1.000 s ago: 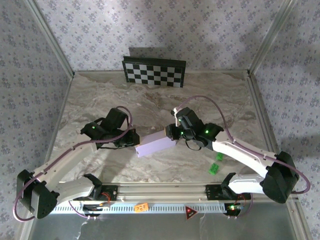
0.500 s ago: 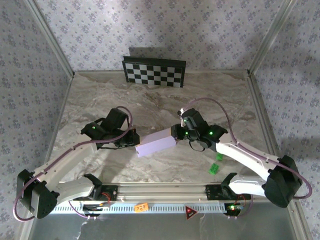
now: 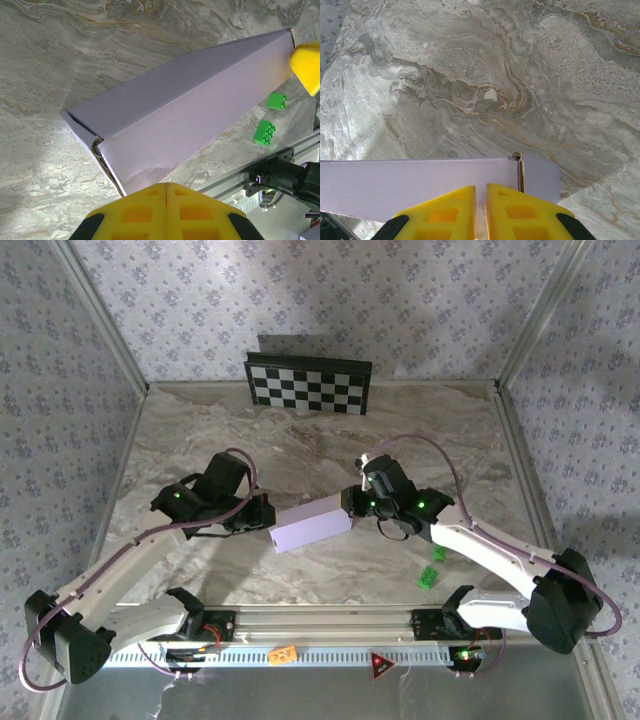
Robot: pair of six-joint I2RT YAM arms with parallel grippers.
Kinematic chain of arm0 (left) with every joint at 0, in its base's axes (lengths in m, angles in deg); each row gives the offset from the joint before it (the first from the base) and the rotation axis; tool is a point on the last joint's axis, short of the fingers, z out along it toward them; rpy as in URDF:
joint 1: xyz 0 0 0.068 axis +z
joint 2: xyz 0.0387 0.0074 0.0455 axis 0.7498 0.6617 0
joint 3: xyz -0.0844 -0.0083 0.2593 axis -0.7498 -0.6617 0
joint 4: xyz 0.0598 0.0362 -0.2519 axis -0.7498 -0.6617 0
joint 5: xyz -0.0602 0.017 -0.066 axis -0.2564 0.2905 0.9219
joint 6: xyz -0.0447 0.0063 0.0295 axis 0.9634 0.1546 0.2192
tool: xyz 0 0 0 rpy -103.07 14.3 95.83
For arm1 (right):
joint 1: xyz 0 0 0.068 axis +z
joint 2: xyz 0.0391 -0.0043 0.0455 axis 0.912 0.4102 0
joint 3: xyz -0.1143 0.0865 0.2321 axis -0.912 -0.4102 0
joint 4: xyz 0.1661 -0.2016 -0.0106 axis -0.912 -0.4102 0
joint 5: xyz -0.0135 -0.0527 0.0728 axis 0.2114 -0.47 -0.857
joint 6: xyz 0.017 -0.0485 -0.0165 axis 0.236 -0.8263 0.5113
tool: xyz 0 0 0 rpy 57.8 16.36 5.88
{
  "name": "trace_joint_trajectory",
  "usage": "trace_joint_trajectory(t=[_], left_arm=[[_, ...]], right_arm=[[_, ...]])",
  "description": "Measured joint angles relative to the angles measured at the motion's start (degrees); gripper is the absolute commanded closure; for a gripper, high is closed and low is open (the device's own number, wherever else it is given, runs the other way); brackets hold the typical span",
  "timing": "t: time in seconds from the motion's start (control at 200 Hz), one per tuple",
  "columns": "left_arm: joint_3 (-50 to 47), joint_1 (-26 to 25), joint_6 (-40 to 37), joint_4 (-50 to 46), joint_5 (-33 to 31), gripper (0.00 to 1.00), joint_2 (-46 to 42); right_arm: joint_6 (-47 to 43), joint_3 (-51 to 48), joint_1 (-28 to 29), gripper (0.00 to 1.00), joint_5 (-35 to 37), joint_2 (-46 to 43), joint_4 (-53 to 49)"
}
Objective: Fold the paper box
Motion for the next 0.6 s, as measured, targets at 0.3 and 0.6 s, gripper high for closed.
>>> trace_joint_trajectory(t=[0.3,0.6], left_arm=[[-5.97,0.39,-0.15,3.39,2.67,1.00,0.66],[-6.14,1.03,-0.24,3.82,3.15,1.00,0.57]], right_arm=[[0.00,0.04,-0.26,0.84,-0.04,-0.02,-0.28],[-0.04,2.12,-0.20,0.83,-1.81,0.02,-3.32]])
